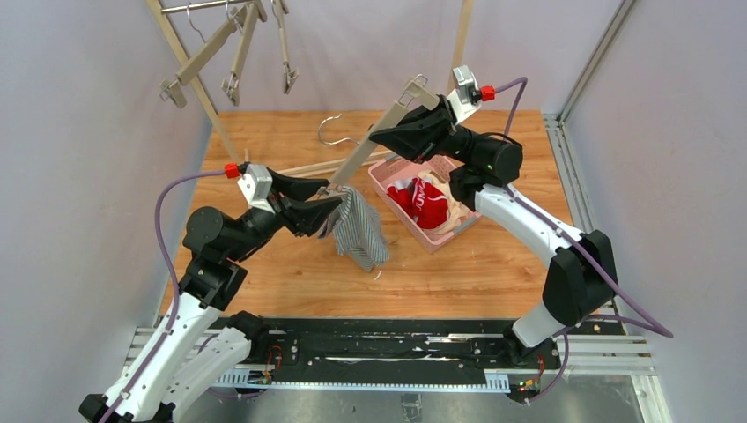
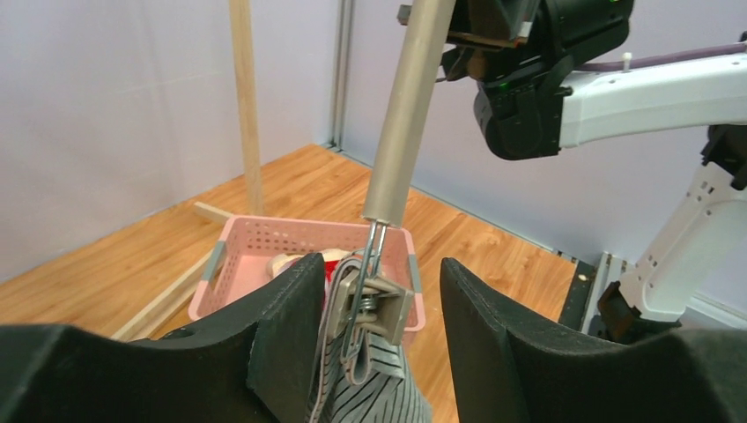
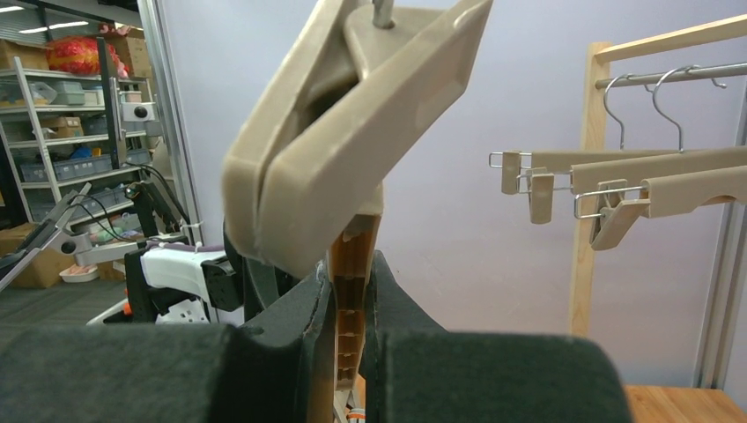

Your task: Remove the underwear clipped to the hanger

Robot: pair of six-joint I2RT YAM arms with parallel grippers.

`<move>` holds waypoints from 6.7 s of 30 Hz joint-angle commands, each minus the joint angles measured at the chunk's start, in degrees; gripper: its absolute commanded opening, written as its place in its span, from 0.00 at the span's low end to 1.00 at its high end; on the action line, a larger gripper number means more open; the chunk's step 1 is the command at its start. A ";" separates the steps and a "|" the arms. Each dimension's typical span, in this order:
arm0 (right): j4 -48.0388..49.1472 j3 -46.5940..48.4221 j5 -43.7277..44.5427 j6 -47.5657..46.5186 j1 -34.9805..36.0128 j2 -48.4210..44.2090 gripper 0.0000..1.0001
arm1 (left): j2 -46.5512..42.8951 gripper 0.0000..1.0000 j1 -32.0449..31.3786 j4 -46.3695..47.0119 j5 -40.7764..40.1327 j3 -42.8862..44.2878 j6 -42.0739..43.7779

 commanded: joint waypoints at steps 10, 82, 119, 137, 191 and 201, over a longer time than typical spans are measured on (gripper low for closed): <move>3.45 0.64 2.56 -0.12 0.16 -2.68 0.01 | 0.68 0.34 -0.57 0.86 -0.57 -0.06 1.09; -70.77 -10.69 23.35 -51.06 6.14 -20.11 0.65 | 4.95 0.00 -0.57 -22.36 -21.13 18.98 1.14; -98.66 -10.39 36.27 -48.73 25.48 12.42 0.01 | 44.63 0.00 -4.22 -52.45 -40.57 62.86 7.91; -113.10 12.76 60.36 -58.69 10.94 -14.28 0.01 | 54.77 0.00 1.87 -60.41 -32.10 83.13 7.76; -104.08 -7.10 58.09 -56.87 -5.09 -23.58 0.74 | 64.91 0.00 8.44 -50.39 -27.77 95.80 3.89; -104.13 -7.33 58.31 -56.12 -4.92 -27.09 0.75 | 68.04 0.00 9.64 -49.92 -26.35 96.33 3.19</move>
